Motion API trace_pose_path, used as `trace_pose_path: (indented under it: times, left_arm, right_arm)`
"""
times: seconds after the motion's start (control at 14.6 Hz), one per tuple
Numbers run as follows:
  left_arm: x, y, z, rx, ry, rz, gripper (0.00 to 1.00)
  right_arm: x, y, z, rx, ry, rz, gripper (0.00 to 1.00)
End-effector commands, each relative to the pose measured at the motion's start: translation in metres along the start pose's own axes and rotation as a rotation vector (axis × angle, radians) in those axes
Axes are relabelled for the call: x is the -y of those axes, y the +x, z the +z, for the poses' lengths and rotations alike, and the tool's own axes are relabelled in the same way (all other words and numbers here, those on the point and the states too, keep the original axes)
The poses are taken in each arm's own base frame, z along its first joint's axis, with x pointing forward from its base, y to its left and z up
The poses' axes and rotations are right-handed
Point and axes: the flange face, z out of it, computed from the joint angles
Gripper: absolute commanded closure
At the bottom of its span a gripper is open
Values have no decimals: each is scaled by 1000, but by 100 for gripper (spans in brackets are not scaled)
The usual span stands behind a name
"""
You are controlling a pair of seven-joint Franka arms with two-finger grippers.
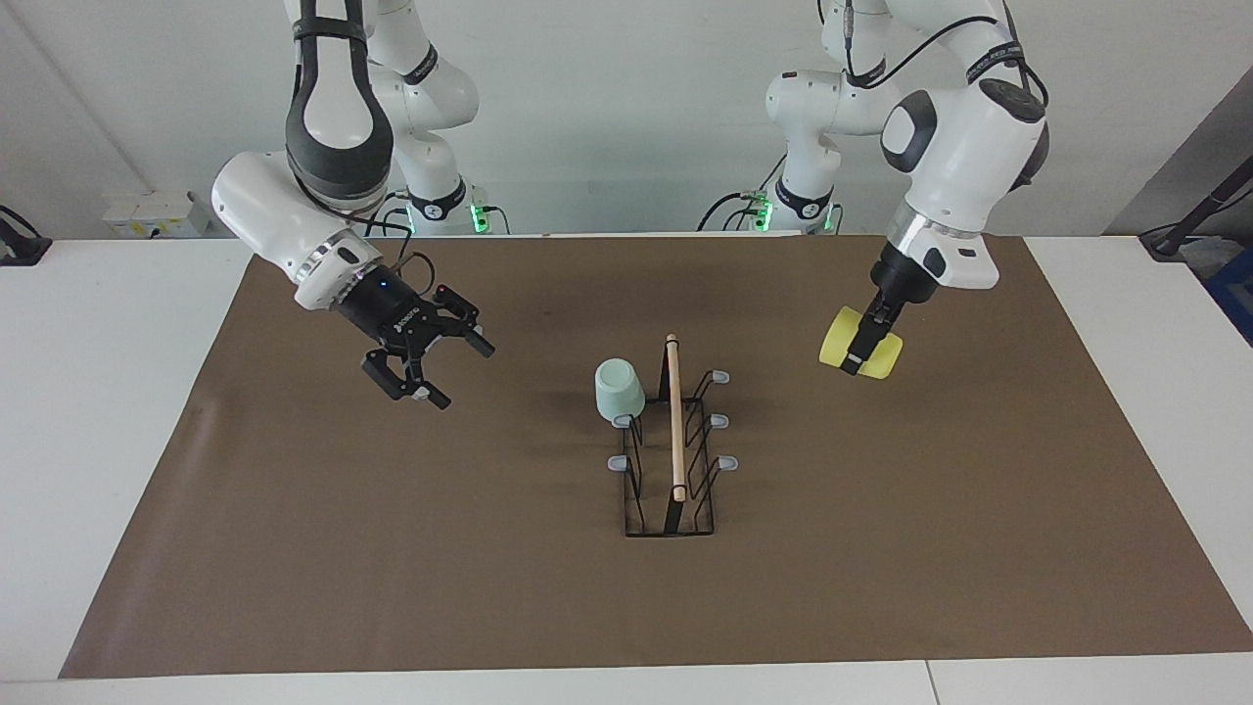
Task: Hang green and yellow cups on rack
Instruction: 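Grasp the yellow cup with the left gripper while the right gripper withdraws, then carry the yellow cup to the rack with the left gripper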
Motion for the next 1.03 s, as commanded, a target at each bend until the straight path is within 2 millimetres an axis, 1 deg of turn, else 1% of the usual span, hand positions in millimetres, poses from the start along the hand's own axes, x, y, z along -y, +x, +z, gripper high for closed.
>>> trace_pose_path:
  times: [0.0, 0.14, 0.27, 0.34, 0.41, 0.48, 0.55, 0.62, 0.68, 0.75, 0.82, 0.89, 0.96]
  left_arm:
    - [-13, -33, 0, -89, 0, 86, 100]
    - [-23, -54, 5, -158, 34, 150, 100]
    - [-33, -74, 12, -239, 49, 236, 100]
    - [-38, -89, 17, -268, 55, 303, 100]
    - [-42, -105, 30, -277, 64, 359, 100]
    - [-46, -118, 34, -292, 41, 390, 100]
    - [-49, -121, 34, -324, 24, 404, 100]
    - [-48, -124, 39, -366, 38, 423, 100]
    - [-49, -137, 46, -414, 39, 430, 100]
    - [-50, -144, 57, -474, 41, 409, 100]
    - [-52, -153, 64, -552, 20, 395, 100]
    - [-52, -159, 67, -593, -2, 373, 100]
    - [-53, -165, 67, -592, -14, 347, 100]
  right_arm:
    - [-8, 0, -16, 137, -3, -4, 0]
    - [-15, -4, -25, 249, -16, 2, 0]
    - [-23, -10, -39, 358, -56, 57, 0]
    - [-27, -8, -45, 423, -85, 80, 0]
    - [-30, -9, -51, 489, -121, 106, 0]
    - [-31, -8, -51, 553, -160, 151, 0]
    - [-30, -6, -51, 622, -204, 181, 0]
    - [-28, -5, -50, 698, -239, 195, 0]
    - [-24, -4, -50, 759, -261, 219, 0]
    - [-25, -1, -53, 809, -290, 266, 0]
    - [-26, 6, -58, 850, -315, 305, 0]
    - [-29, 13, -63, 879, -343, 341, 0]
    - [-29, 17, -67, 900, -373, 382, 0]
